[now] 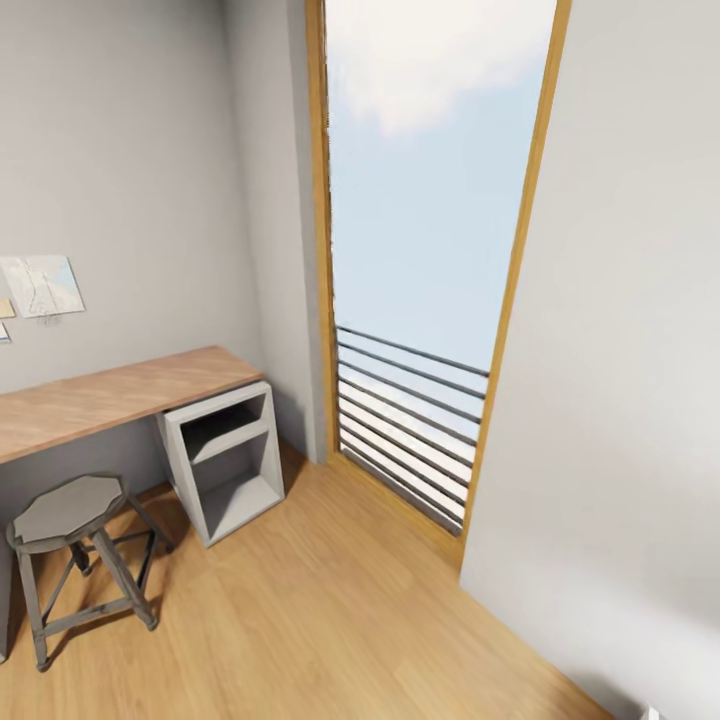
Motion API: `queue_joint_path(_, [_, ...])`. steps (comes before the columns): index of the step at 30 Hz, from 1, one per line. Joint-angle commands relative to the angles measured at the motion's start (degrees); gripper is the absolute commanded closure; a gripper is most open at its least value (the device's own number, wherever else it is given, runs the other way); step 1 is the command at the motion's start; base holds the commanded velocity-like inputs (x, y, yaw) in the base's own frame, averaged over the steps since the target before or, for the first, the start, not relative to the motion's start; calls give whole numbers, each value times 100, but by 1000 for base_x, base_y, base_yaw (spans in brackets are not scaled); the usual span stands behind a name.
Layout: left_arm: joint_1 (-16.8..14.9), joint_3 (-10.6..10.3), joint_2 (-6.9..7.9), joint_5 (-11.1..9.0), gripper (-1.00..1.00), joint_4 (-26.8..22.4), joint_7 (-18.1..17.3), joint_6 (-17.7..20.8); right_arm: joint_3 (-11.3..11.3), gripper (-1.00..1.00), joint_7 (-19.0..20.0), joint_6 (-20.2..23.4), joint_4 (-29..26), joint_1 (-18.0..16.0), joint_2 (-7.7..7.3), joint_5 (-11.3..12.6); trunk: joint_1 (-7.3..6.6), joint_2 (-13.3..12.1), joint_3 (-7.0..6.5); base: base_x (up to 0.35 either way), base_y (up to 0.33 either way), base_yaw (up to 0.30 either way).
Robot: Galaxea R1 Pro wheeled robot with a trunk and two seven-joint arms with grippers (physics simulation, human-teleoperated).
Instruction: Attach the digital camera to the camera tripod in the bedroom.
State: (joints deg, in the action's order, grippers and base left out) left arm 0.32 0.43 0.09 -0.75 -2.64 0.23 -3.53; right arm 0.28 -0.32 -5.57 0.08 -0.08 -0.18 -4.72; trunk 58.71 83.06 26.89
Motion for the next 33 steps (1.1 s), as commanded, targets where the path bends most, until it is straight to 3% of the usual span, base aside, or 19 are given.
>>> queue_joint_path(1, [3, 2, 0, -7, -100, -8, 1, -8, -2, -100, -3, -14, 1, -1, -1, -50, 2, 2, 4, 159, 0, 0])
queue_joint_path(18, [4, 1, 0, -8, -100, -14, -6, -8, -2, -100, -11, -14, 1, -1, 4, -47, 2, 2, 4, 141, 0, 0])
queue_joint_path(33, [3, 8, 0, -4, -100, -12, 3, -8, -2, -100, -12, -14, 1, -1, 2, -43, 2, 2, 4, 23, 0, 29])
